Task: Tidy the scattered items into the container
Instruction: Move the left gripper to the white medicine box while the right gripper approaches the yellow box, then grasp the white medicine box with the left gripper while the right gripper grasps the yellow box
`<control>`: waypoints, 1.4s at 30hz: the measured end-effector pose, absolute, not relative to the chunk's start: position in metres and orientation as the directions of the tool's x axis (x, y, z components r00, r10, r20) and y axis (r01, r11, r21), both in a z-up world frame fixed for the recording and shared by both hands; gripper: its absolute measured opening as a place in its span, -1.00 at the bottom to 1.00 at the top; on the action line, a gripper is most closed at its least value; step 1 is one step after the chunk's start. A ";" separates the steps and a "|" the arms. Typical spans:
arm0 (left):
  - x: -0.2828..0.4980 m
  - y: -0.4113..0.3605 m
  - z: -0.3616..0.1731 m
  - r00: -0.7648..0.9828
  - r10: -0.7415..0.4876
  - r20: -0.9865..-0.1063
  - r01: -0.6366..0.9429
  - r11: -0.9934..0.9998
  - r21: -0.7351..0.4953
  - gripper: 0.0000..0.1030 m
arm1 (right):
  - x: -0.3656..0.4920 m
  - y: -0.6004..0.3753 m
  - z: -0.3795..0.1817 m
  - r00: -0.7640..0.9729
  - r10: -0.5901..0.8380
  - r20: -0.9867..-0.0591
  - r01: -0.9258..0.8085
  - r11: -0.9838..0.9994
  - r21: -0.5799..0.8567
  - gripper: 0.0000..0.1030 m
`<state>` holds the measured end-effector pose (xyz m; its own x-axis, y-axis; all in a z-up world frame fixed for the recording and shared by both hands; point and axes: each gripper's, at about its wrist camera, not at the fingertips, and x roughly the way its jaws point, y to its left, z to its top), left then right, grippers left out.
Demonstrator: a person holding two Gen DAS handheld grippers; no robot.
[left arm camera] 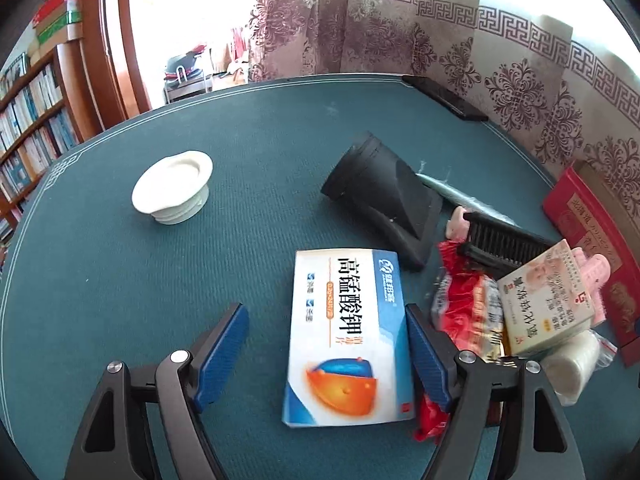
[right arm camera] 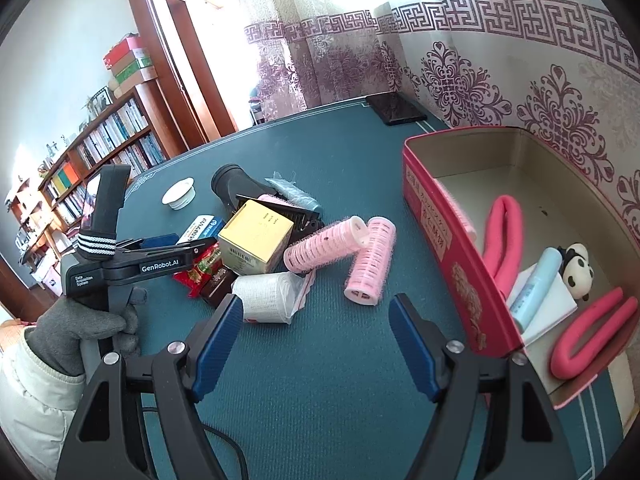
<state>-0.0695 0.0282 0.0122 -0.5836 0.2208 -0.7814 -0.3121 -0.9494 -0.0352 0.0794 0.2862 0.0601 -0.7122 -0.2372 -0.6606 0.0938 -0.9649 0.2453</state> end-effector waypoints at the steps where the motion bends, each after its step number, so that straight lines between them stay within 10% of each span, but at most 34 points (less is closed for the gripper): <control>1: -0.068 0.028 0.012 -0.586 0.218 -0.780 -0.317 -0.948 -0.027 0.54 | 0.079 0.286 0.060 -0.712 -0.238 -0.661 0.094 -0.965 0.247 0.53; 8: -0.058 0.012 0.013 -0.612 0.194 -0.766 -0.282 -0.959 -0.018 0.08 | 0.078 0.279 0.060 -0.702 -0.250 -0.667 0.112 -0.963 0.244 0.53; 38: -0.037 -0.018 0.012 -0.624 0.270 -0.734 -0.232 -0.960 -0.157 0.08 | -0.015 0.229 0.046 -0.582 -0.402 -0.707 0.122 -0.902 0.413 0.53; 42: -0.036 -0.019 0.013 -0.624 0.274 -0.732 -0.232 -0.959 -0.161 0.08 | -0.015 0.221 0.042 -0.567 -0.366 -0.738 0.134 -0.925 0.355 0.01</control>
<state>-0.0363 -0.0193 0.0127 -0.6239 0.2744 -0.7318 -0.2324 -0.9591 -0.1614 -0.0147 0.2209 0.0417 -0.5672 -0.3656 -0.7380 0.1337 -0.9251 0.3555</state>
